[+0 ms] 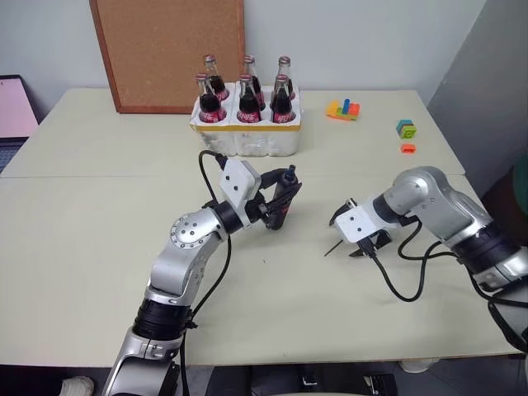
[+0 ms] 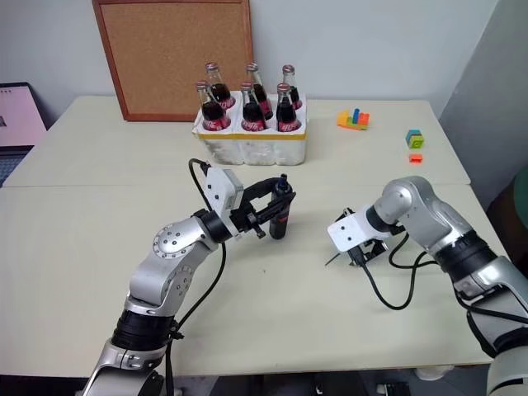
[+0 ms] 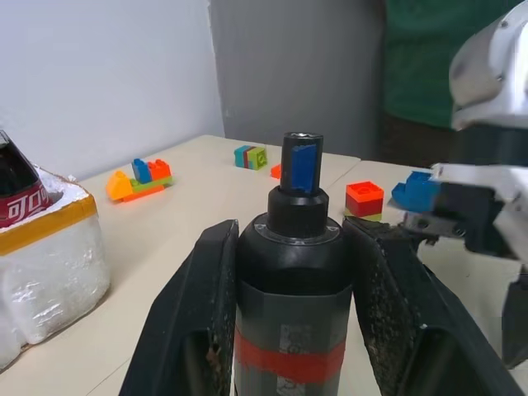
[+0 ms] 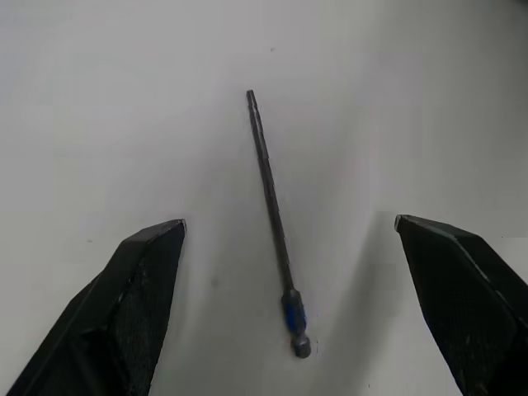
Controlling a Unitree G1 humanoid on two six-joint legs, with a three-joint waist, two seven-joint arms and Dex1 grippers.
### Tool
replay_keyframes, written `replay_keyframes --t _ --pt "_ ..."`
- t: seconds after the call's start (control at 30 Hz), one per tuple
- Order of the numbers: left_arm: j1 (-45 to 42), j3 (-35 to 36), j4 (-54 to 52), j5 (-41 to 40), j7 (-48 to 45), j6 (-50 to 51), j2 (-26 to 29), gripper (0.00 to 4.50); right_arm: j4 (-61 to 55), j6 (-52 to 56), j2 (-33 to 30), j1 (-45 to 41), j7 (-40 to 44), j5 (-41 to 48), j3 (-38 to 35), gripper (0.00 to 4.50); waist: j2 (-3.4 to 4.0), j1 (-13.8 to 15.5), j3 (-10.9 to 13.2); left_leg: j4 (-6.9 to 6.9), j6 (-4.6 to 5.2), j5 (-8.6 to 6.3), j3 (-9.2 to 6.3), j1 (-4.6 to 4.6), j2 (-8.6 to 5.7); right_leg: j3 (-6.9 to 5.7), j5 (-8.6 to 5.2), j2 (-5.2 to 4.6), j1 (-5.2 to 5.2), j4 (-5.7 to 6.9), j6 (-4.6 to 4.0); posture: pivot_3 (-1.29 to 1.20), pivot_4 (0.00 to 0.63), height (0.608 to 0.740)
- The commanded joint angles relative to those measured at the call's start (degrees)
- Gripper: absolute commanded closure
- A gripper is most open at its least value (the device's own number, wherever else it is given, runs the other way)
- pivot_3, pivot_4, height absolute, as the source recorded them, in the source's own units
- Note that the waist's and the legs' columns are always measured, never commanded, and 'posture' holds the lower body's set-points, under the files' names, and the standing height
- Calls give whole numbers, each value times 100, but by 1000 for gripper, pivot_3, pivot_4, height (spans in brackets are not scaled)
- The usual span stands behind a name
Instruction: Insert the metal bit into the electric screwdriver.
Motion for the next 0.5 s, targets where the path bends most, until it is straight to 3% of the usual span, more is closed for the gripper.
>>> replay_keyframes --t 0.03,0.5 --pt "-23 115 -136 62 80 -69 38 2882 450 -503 140 -283 168 -400 143 410 0 -1 0 0 0 0 1 1 -1 1 0 -1 0 1 0 0 150 740" --pt "7 90 -120 91 131 -118 -36 2882 911 -837 552 -573 413 -1090 351 3387 -1 -27 -1 9 1 3 0 25 -1 0 27 -3 15 18 -6 0 150 740"
